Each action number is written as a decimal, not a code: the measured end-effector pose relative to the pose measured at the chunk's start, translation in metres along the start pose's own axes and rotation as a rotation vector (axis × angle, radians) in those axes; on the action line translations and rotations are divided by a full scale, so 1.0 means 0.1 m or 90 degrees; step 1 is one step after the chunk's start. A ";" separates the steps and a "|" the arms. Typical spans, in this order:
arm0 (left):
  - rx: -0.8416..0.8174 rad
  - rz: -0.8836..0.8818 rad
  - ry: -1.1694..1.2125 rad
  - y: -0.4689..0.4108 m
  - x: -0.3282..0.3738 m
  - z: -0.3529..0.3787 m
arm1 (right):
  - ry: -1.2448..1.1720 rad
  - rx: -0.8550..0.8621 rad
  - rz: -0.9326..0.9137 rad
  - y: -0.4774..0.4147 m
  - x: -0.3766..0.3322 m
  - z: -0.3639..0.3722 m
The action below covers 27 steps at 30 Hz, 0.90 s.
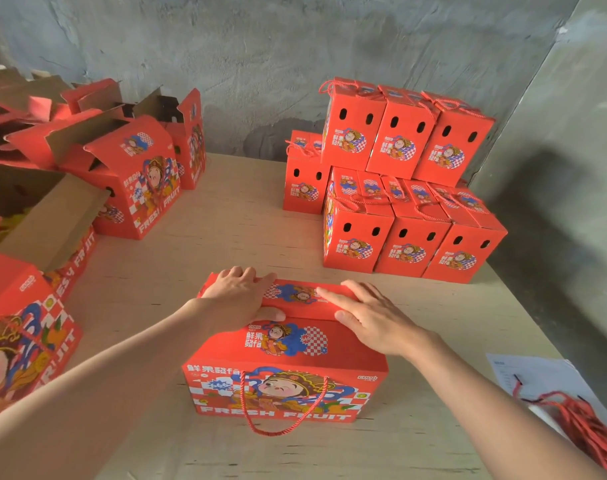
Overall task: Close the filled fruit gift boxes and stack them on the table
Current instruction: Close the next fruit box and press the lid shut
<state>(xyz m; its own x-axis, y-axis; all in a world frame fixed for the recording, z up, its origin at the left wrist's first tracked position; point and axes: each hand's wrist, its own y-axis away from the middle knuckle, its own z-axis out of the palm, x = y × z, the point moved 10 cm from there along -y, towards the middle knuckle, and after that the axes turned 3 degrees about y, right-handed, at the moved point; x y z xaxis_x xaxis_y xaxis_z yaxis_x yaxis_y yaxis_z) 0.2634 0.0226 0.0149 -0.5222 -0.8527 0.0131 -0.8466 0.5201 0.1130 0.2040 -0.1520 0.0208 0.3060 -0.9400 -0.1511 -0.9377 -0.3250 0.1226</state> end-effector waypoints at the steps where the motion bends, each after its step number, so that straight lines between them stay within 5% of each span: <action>1: 0.003 0.002 -0.002 0.01 0.01 0.00 | -0.010 0.011 -0.006 0.01 0.00 0.01; 16: 0.023 -0.018 0.089 0.03 0.00 0.18 | -0.129 -0.074 0.035 -0.04 0.08 0.18; 22: 0.069 -0.064 0.092 0.33 0.29 0.15 | -0.232 0.087 0.012 -0.09 0.16 -0.02; 27: 0.107 -0.065 0.091 0.68 0.83 0.22 | -0.169 0.143 0.037 -0.09 0.21 -0.05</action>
<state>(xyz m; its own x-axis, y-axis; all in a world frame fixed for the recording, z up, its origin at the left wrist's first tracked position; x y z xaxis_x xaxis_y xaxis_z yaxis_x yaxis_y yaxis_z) 0.1606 -0.0117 0.0018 -0.4227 -0.8935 0.1516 -0.9060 0.4209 -0.0457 0.2192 -0.1691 0.0210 0.2252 -0.8865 -0.4042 -0.9741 -0.2131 -0.0753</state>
